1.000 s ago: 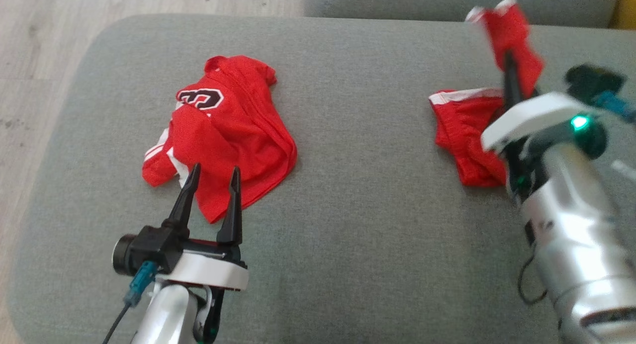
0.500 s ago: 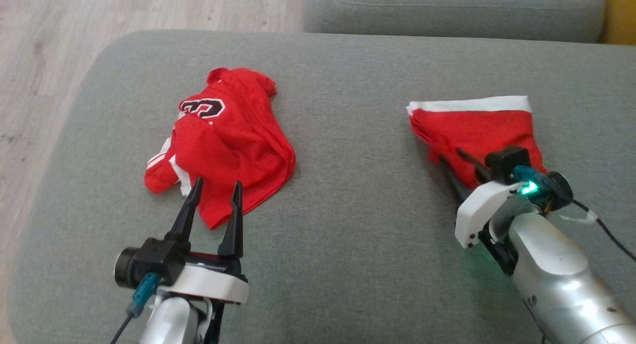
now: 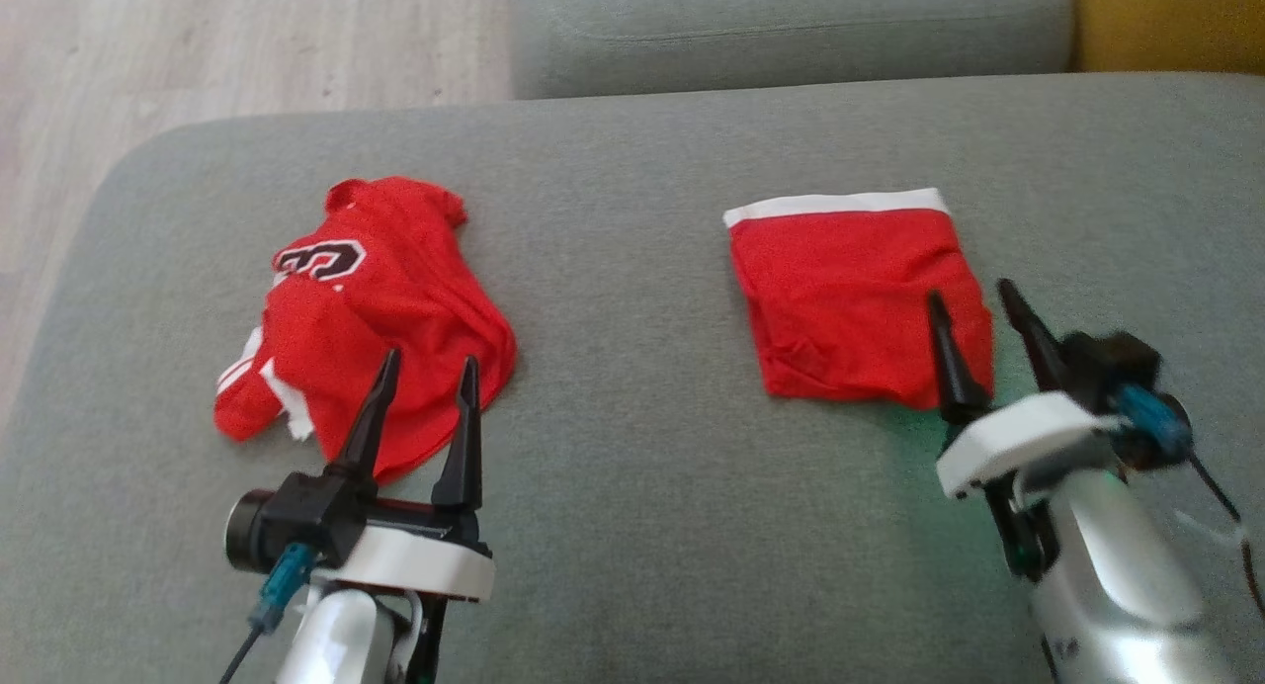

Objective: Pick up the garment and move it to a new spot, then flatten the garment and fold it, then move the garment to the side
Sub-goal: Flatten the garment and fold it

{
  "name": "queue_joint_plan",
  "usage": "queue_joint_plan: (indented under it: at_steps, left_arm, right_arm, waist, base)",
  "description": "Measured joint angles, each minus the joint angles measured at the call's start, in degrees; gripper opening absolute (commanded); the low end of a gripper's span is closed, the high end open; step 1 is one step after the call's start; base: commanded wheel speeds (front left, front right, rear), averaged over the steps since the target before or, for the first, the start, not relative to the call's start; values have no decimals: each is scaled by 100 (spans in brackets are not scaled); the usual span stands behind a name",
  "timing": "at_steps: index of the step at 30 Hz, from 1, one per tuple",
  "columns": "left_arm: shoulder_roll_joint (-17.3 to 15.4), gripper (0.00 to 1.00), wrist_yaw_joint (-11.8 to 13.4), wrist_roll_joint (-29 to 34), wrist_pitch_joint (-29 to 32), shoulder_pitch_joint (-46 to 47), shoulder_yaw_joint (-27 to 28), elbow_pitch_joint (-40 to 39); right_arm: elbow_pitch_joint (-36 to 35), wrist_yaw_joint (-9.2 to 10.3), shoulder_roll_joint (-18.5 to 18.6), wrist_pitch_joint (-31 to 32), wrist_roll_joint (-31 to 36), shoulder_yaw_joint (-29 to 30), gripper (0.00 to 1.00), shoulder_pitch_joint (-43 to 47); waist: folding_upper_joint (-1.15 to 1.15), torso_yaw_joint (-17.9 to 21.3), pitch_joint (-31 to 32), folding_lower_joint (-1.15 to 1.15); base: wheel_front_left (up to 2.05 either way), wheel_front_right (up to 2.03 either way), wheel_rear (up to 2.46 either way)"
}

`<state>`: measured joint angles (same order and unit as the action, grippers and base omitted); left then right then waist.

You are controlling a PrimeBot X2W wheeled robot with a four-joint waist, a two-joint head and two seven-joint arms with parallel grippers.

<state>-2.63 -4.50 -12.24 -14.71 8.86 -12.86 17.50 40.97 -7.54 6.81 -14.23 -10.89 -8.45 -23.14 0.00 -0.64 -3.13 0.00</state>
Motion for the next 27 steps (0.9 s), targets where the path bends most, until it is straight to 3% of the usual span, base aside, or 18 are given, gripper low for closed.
queue_joint_plan:
  at_steps: [4,7,15,16,17,18,27]
  left_arm:
    - [0,100,48,-41,0,-58,0,-92]
    - [-2,100,47,-40,0,-176,-7,-120]
    - [-4,100,54,-38,0,-233,-20,-192]
    - [-4,100,53,-37,0,-230,-30,-194]
    - [-4,100,51,-37,0,-225,-40,-199]
    - [-4,100,46,-37,0,-220,-47,-213]
    - [-1,100,-11,-37,0,218,-252,-227]
  right_arm:
    - [-1057,0,-276,-14,347,739,100,781]
    - [-1693,0,-322,-14,630,890,100,1340]
    - [-2116,0,-411,-14,521,884,100,1752]
    - [-2112,0,-411,-14,483,878,86,1712]
    - [-2080,0,-411,-15,486,870,20,1647]
    - [-2026,0,-411,-15,487,862,0,1558]
    - [-1101,0,-405,219,906,1408,0,-80]
  waist:
    - [0,182,43,0]
    - [0,277,47,0]
    - [0,313,-51,0]
    - [0,295,-86,0]
    - [0,272,-127,0]
    - [0,246,-173,0]
    - [0,-138,-843,2]
  base:
    - [0,0,0]
    - [0,0,0]
    - [0,0,0]
    - [0,0,0]
    - [0,0,0]
    - [0,0,0]
    - [0,0,0]
